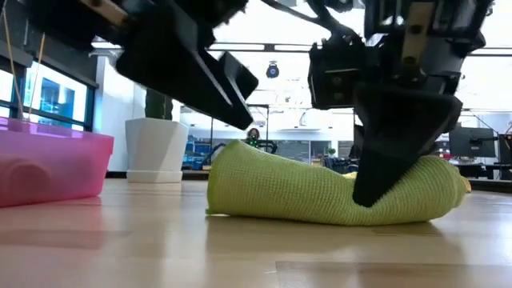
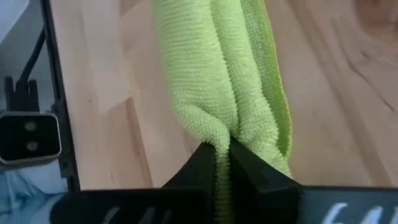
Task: Roll microfiber towels into tight, uniform cylinder then place into a basket
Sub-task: Roll the light green towel
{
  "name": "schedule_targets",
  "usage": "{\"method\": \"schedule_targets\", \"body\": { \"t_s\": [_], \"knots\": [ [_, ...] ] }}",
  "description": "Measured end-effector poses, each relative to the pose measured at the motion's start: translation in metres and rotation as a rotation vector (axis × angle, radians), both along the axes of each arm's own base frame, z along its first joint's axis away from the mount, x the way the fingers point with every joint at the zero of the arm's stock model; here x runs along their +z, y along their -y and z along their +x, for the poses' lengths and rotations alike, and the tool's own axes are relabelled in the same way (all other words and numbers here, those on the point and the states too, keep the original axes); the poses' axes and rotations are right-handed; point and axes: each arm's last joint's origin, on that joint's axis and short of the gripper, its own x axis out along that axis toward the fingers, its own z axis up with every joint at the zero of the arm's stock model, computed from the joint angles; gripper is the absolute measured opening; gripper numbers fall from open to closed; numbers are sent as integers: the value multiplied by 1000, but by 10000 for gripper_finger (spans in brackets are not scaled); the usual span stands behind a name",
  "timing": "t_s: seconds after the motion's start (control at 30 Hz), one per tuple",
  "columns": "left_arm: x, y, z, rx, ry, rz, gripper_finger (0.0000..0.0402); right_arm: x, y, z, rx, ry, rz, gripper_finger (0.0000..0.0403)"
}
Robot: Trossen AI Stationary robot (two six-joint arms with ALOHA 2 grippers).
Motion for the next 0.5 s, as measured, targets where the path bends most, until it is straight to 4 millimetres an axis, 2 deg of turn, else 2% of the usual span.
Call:
{"method": "schedule_targets", "body": {
  "t_s": [0.1, 0.2, 0.33, 0.5],
  "knots": [
    [1, 15, -4, -37, 41, 100, 116, 0, 5, 2, -39, -16, 17, 5],
    [-4, 25, -5, 27, 57, 208, 116, 0, 9, 4, -84, -29, 37, 5],
    [-9, 31, -6, 111, 85, 341, 116, 0, 14, 6, -145, -40, 71, 4],
    [-15, 36, -5, 75, 105, 389, 115, 1, 18, 11, -210, -41, 134, 4]
  ]
}}
